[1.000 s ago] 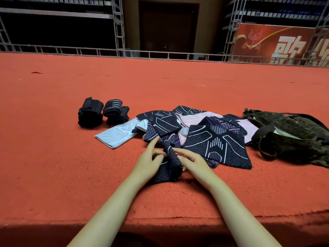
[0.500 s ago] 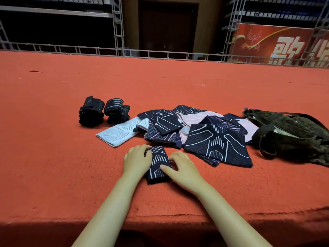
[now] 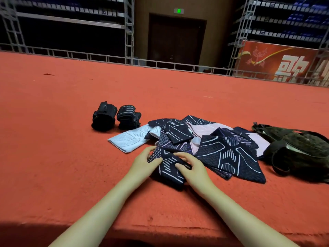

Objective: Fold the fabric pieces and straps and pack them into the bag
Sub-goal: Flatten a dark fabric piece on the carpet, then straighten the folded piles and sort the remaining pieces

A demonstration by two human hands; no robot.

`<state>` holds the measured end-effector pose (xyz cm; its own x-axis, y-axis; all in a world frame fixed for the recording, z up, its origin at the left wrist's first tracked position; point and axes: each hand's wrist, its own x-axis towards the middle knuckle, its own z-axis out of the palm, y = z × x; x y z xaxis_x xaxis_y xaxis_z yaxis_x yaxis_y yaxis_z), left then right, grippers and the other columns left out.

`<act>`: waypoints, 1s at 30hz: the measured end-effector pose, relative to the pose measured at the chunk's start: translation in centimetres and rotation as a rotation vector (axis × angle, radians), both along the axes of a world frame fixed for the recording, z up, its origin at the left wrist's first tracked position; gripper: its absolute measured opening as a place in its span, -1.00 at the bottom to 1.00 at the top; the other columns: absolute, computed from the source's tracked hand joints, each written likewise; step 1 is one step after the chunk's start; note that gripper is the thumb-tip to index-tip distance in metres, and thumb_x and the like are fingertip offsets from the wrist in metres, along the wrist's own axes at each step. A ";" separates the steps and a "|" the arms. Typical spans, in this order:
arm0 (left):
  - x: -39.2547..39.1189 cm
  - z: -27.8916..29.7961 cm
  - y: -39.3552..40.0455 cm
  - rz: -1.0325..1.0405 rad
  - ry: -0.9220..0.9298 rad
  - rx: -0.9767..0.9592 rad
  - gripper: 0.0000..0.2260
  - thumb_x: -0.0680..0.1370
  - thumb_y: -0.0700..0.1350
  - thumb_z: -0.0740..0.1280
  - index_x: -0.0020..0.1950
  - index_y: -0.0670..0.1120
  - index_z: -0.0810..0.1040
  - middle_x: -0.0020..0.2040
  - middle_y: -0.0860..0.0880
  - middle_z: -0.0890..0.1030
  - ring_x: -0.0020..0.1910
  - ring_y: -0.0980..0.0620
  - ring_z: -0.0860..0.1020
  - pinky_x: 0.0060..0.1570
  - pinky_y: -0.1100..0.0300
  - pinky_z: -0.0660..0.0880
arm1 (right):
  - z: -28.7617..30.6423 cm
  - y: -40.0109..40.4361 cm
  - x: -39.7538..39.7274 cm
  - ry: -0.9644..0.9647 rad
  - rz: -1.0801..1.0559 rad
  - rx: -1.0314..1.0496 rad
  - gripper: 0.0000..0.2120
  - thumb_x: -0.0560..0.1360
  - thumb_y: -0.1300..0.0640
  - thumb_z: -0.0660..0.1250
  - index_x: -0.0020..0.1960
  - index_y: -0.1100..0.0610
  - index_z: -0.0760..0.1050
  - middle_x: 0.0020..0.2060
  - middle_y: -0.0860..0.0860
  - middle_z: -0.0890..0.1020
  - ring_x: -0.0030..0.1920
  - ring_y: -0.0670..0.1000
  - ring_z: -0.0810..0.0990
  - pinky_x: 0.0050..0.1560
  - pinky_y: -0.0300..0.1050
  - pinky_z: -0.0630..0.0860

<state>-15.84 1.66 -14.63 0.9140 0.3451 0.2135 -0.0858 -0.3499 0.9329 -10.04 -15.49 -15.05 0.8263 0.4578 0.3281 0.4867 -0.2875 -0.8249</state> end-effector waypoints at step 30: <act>0.2 -2.0 24.4 0.787 0.180 0.622 -0.54 0.58 -0.02 0.20 0.46 -0.11 0.29 0.37 -0.17 0.37 0.39 -0.16 0.22 0.33 -0.07 0.23 | -0.9 18.1 3.3 -0.468 -0.044 -0.126 -0.83 0.50 0.12 0.28 0.03 0.06 0.61 -0.07 -0.02 0.67 -0.04 0.04 0.60 -0.08 -0.09 0.43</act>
<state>-15.67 26.09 -16.67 0.5121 0.7365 0.4420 0.5014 -0.6741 0.5424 -6.70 2.60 -15.91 0.6224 0.4863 0.6133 0.7826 -0.3997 -0.4773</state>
